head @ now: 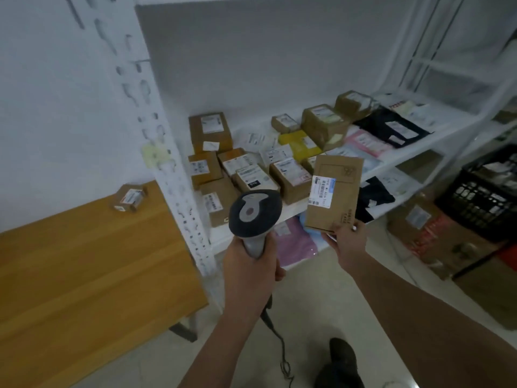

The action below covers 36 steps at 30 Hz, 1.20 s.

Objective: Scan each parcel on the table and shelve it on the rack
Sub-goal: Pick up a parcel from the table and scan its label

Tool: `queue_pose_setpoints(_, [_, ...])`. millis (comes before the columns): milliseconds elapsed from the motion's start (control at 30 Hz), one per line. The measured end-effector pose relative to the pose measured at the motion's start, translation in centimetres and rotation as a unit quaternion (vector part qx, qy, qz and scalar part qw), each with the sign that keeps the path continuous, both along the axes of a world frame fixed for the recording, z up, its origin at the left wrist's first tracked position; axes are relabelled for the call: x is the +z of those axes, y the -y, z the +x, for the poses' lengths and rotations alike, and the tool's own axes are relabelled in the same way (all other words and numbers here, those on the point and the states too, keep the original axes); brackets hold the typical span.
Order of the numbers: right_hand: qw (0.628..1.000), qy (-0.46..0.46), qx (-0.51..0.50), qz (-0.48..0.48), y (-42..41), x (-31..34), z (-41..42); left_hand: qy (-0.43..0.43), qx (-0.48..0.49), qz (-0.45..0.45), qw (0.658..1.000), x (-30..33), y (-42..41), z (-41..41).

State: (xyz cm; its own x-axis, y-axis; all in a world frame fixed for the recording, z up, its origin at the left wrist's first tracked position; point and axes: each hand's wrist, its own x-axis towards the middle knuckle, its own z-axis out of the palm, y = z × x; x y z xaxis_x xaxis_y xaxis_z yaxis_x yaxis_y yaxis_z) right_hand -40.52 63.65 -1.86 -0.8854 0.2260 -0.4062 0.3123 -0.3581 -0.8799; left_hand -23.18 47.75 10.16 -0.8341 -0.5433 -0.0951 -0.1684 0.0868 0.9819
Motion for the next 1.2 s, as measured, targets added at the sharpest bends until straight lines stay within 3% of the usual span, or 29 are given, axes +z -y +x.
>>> queue_pose_setpoints(200, [0.992, -0.034, -0.111, 0.054, -7.9, -0.9, -14.4, -0.003, 0.03, -0.015, 0.999, -1.9, -7.9, -13.7])
queue_pose_setpoints(467, [0.973, -0.005, -0.022, 0.229, -19.8, -1.6, -28.4, 0.014, -0.001, 0.012, 1.0, -1.6, -18.9, -28.4])
queue_pose_setpoints(633, [0.978, -0.012, 0.002, 0.21, -21.9, -0.9, -33.6, 0.028, -0.019, 0.029, 0.999, -1.5, -21.5, -33.7])
queue_pose_setpoints(833, [0.988, 0.036, -0.1, 0.117, -23.8, -0.8, -36.2, 0.029, -0.067, 0.036, 0.997, -2.2, -24.7, -37.7])
queue_pose_setpoints(1000, [0.965, 0.091, -0.13, 0.21, -28.1, -2.0, -39.3, 0.044, -0.09, 0.03, 0.995, -2.9, -27.8, -40.5])
queue_pose_setpoints(1200, [0.961, 0.123, -0.039, 0.246, -32.2, -2.3, -46.2, 0.059, -0.036, 0.042, 0.997, -3.8, -32.3, -46.9])
